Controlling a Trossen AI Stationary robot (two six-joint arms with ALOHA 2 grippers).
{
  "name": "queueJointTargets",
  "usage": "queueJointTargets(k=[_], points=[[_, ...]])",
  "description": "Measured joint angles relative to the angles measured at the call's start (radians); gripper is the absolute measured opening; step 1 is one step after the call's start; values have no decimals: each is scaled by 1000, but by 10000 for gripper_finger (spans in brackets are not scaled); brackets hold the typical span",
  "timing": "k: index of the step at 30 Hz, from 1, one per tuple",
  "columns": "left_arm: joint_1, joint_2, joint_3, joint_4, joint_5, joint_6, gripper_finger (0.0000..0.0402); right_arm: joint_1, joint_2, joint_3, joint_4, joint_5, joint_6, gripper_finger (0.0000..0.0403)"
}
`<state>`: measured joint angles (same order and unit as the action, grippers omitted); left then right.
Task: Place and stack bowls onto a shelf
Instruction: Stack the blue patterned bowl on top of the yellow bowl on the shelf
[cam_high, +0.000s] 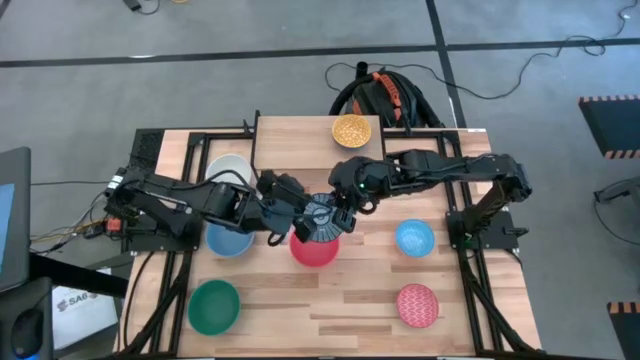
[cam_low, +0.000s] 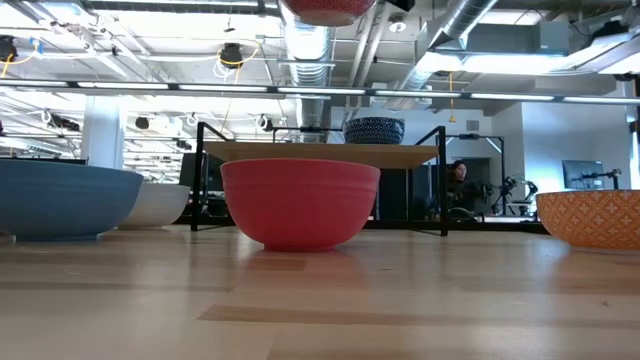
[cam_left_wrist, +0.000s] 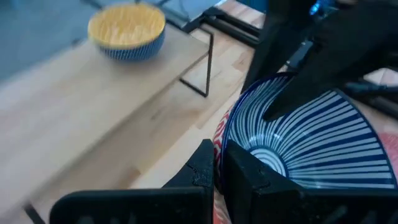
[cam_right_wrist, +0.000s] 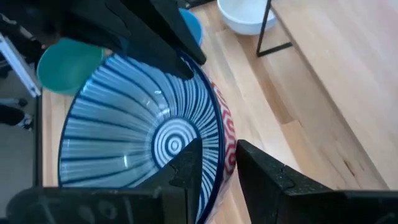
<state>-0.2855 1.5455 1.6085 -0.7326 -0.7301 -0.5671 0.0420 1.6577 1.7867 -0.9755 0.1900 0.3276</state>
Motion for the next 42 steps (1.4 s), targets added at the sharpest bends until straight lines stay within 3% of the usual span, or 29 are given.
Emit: queueJointTargets(k=[6,12,18,24,30,35,42], points=[[9,0,2,24,4,114,0,-18,1,-1,-8,-13,-14,109],[50,-3,6,60,95,121,4,-28,4,-4,-20,-6,-30,42],[108,-4,6,92,131,194,21,-72,3,-4,-43,-6,-31,40],[187,-21,5,123,148,192,34,-261,3,6,-72,-1,-73,40],[233,-52,5,85,121,170,73,-509,0,102,-59,-30,-143,40],[268,-40,0,75,115,120,112,-677,1,117,-71,-136,-153,40],[316,-21,-43,89,167,60,140,-757,85,112,-120,-247,-153,40]])
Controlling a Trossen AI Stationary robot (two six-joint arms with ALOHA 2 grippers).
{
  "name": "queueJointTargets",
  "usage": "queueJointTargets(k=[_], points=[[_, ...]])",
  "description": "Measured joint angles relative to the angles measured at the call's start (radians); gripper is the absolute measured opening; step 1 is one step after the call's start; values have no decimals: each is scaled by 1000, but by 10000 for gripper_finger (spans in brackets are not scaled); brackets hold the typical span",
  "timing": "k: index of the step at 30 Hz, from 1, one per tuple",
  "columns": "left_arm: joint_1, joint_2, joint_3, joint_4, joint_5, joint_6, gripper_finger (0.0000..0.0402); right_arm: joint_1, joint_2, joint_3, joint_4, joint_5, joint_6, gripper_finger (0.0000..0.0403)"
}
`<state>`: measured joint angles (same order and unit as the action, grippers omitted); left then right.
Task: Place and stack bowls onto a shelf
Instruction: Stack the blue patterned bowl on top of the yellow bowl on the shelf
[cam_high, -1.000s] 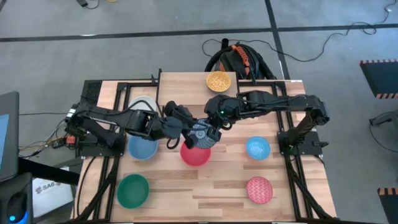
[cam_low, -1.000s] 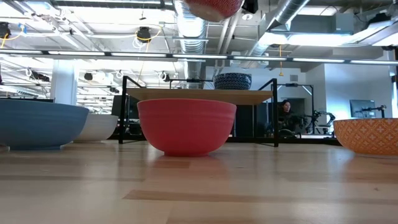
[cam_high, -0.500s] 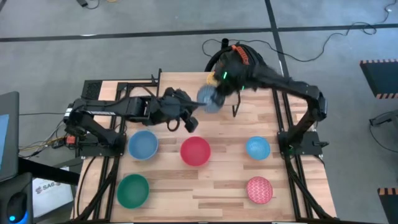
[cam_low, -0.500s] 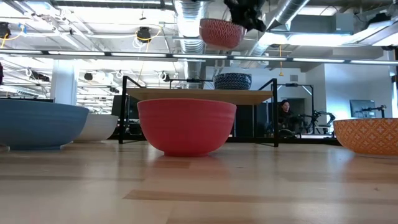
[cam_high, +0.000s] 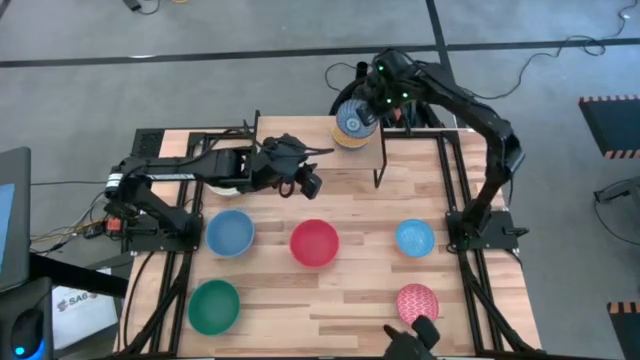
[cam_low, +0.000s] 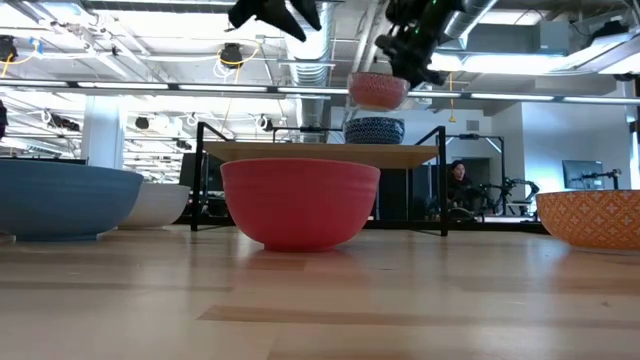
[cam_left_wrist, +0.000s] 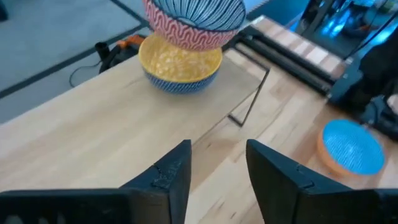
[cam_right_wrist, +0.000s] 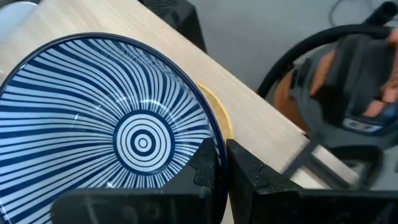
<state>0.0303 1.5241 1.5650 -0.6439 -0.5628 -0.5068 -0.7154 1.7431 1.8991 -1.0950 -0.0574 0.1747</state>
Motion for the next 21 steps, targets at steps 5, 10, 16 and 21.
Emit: queueJointTargets(k=[5,10,16,21], points=[[10,15,0,3,16,-14,142,-26,60,0,-7,-50,-14,40],[10,17,0,3,16,-14,142,-51,100,1,-6,-51,-40,40],[10,17,0,-6,15,-14,142,-54,127,1,-3,-51,-67,40],[10,17,0,-35,15,-29,142,-38,127,1,10,-50,-71,40]])
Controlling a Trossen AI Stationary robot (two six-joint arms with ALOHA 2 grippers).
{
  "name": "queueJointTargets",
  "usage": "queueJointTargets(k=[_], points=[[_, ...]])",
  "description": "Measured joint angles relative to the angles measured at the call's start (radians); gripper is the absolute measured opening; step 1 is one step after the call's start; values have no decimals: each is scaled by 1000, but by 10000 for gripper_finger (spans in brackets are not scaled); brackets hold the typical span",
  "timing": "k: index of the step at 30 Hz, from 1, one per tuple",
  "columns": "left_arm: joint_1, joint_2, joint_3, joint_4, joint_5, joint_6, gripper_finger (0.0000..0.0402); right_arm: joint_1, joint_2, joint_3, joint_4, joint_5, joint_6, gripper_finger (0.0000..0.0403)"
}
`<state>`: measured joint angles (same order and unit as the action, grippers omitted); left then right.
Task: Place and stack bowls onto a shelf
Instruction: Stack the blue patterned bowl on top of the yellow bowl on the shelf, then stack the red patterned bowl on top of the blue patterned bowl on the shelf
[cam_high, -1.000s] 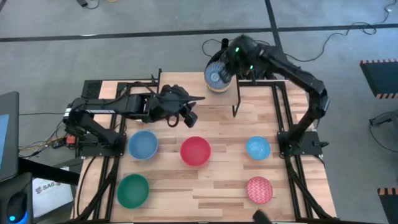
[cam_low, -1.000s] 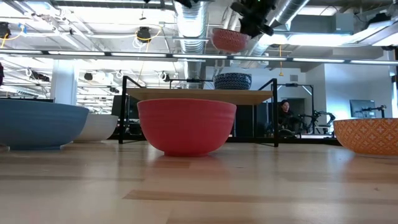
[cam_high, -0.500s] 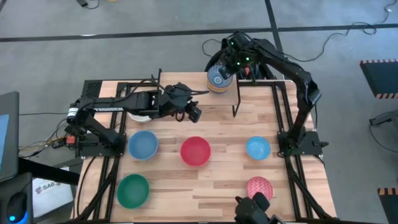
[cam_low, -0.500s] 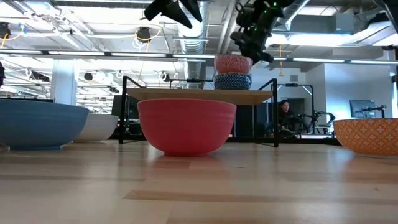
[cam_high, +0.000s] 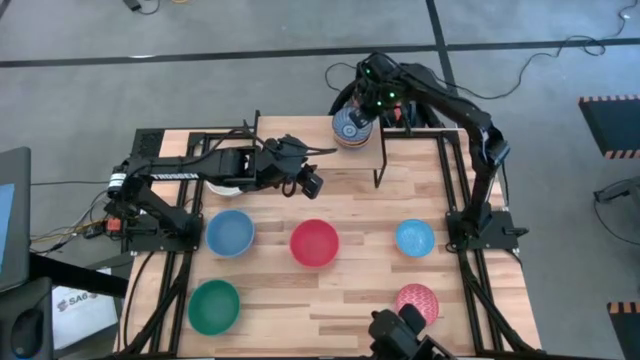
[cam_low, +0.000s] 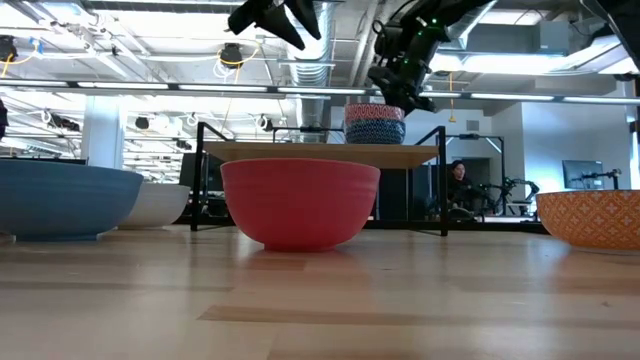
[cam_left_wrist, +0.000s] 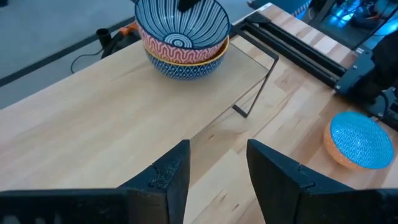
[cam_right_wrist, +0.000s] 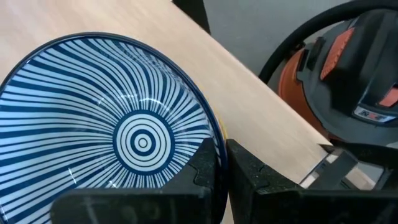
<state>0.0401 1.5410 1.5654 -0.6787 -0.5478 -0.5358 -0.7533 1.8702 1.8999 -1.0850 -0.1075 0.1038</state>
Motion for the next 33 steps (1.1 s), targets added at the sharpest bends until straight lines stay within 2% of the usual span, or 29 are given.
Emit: queueJointTargets(k=[12,19,23,27,33], points=[[-16,0,0,-7,13,0,142,22,-30,1,-25,0,28,133],[-50,0,0,-11,14,-2,142,22,-161,1,-47,0,55,191],[-79,0,0,-3,14,-1,142,26,-254,-10,-115,0,88,205],[-119,0,0,28,14,0,142,59,-368,-90,-160,27,149,204],[-197,56,2,148,47,21,142,202,-599,-351,-149,42,330,194]])
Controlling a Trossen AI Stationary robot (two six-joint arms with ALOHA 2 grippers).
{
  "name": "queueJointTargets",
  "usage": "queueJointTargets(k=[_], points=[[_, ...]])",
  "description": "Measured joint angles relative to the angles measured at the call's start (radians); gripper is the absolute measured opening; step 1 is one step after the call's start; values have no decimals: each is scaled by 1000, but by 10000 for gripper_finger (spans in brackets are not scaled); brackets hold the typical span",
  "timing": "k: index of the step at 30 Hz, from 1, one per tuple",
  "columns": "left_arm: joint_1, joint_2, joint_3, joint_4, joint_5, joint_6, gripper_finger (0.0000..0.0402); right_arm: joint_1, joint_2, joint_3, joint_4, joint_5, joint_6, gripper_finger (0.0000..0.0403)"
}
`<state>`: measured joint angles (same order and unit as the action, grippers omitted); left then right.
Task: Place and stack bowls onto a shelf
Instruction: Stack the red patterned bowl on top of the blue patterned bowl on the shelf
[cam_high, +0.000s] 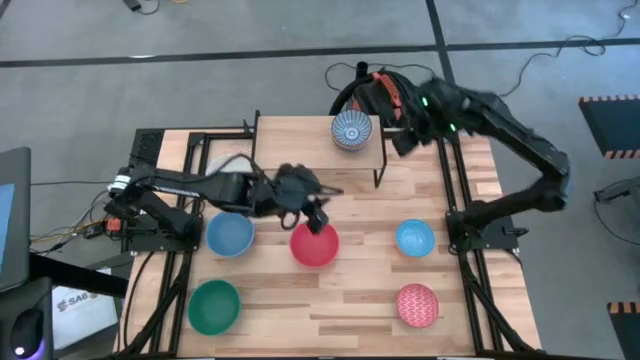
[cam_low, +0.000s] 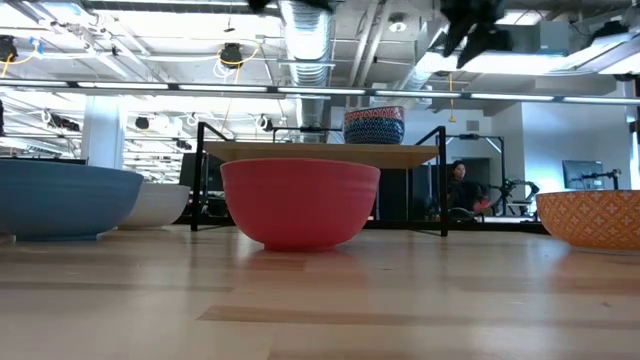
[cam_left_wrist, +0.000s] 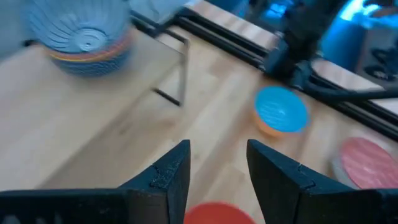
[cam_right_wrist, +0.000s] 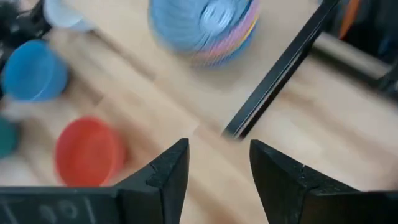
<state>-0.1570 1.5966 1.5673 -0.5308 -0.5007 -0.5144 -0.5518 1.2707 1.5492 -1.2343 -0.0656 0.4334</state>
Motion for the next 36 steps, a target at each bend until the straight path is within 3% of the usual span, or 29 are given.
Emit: queueJointTargets(k=[6,12,20,26,36], points=[[-45,159,-1,254,122,10,142,246,-178,-187,16,50,251,187],[-42,319,-1,510,208,-37,142,476,-247,-217,-1,167,475,177],[2,554,72,785,208,-68,142,567,-253,-218,-44,188,501,171],[50,753,298,764,209,-95,142,526,-259,-217,-141,160,455,171],[92,956,653,353,232,-118,142,497,-294,-217,-230,154,406,171]])
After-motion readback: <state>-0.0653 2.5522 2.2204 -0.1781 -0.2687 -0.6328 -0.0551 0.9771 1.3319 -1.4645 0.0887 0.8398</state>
